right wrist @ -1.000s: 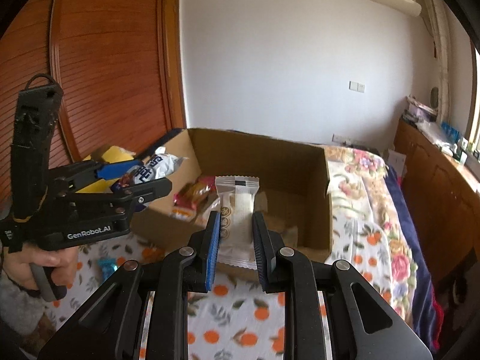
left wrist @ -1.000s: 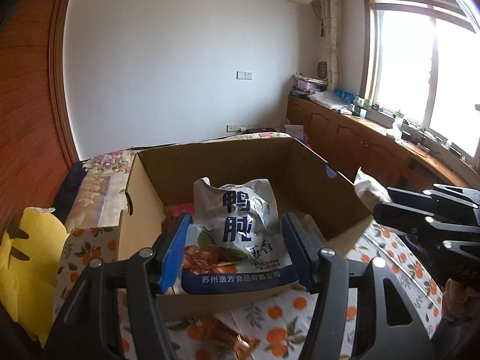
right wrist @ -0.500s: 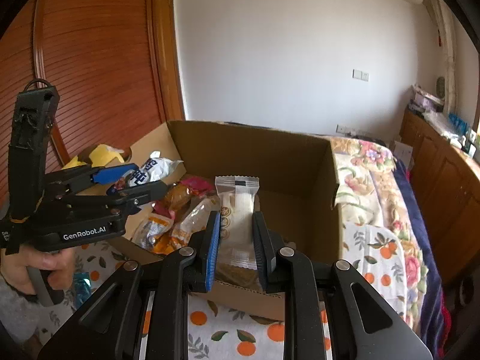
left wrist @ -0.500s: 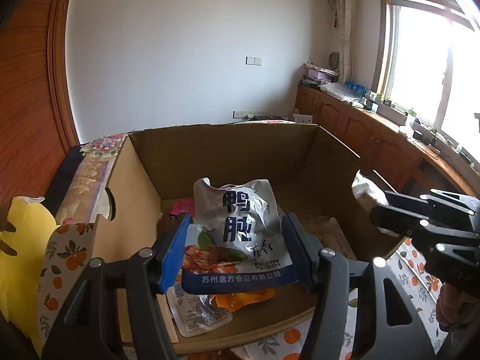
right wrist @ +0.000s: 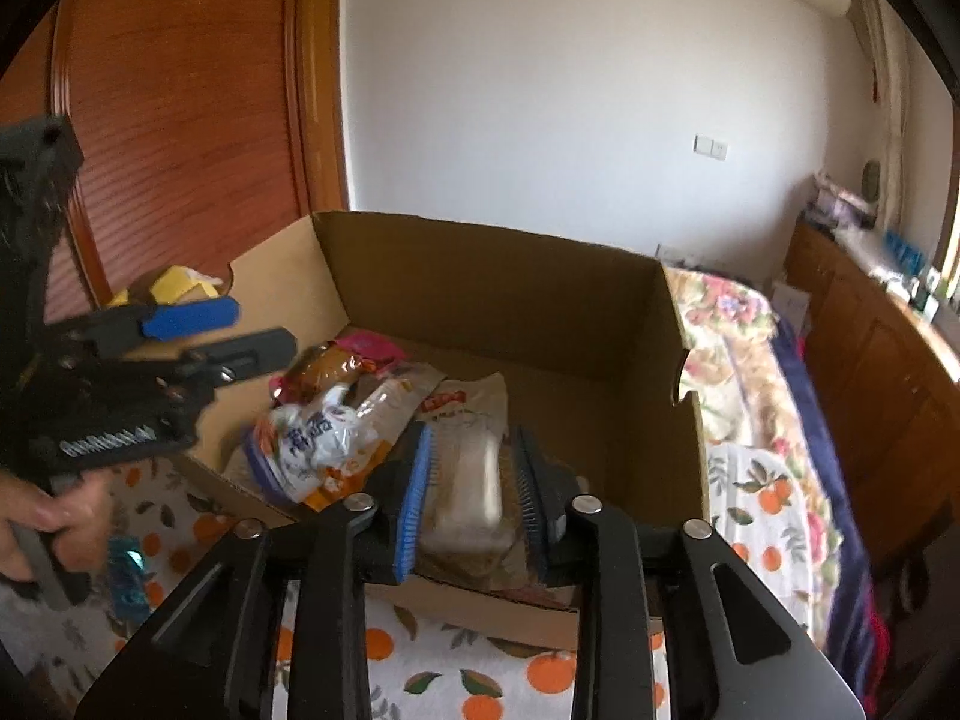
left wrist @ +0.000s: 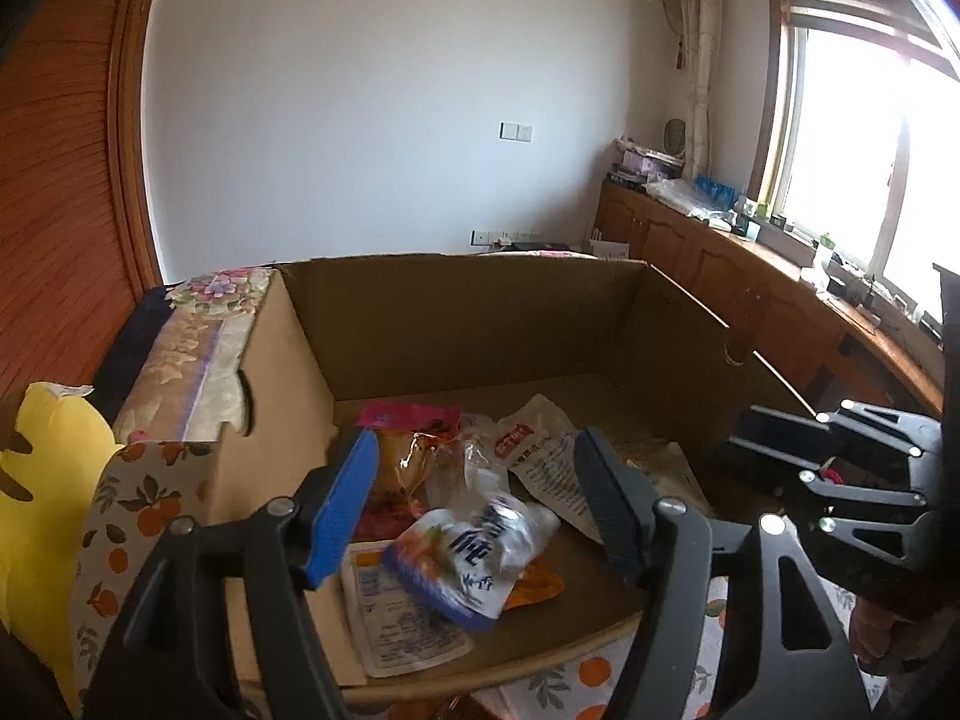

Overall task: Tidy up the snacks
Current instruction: 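Carry the snack bag and white bar into the box and open both tools, then withdraw both tools and lower them toward the two foil candies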

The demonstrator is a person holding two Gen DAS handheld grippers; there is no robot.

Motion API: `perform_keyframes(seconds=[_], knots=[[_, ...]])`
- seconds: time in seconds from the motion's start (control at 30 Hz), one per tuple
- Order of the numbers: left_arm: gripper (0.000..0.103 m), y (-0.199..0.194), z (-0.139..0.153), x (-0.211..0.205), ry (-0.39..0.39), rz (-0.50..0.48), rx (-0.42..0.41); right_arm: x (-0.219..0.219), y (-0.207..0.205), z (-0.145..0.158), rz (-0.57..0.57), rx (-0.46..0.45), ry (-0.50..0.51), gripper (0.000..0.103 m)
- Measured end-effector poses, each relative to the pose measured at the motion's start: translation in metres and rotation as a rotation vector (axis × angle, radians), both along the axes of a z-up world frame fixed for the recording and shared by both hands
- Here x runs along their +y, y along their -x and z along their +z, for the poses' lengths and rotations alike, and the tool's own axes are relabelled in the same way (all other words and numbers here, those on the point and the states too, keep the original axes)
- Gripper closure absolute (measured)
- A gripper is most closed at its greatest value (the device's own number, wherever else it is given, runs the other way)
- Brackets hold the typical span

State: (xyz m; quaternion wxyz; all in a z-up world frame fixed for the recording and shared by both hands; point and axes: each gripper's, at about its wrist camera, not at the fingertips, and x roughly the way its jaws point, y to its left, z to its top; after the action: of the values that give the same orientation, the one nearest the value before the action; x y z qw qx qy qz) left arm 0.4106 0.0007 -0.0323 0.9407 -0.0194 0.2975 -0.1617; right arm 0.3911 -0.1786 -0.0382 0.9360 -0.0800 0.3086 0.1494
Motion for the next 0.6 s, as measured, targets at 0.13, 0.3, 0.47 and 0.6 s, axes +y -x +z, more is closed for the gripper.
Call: perform_keyframes(seconds=[0.13,0.3,0.47,0.6], knots=[[0.034,0.010,0.007,0.011,0.005,0.000,-0.010,0.000,0.004,0.003,-0.009,0.017,-0.028,0.074],[0.034,0.033,0.016,0.028,-0.009,0.013,-0.044,0.002,0.019,0.011,-0.020,0.021,-0.064,0.074],[0.033,0.060,0.023,0.052,-0.019,0.023,-0.065,0.014,0.042,0.018,-0.010,0.007,-0.076,0.073],[0.033,0.079,0.023,0.067,-0.030,0.024,-0.070,0.029,0.058,0.019,0.008,0.012,-0.106,0.071]])
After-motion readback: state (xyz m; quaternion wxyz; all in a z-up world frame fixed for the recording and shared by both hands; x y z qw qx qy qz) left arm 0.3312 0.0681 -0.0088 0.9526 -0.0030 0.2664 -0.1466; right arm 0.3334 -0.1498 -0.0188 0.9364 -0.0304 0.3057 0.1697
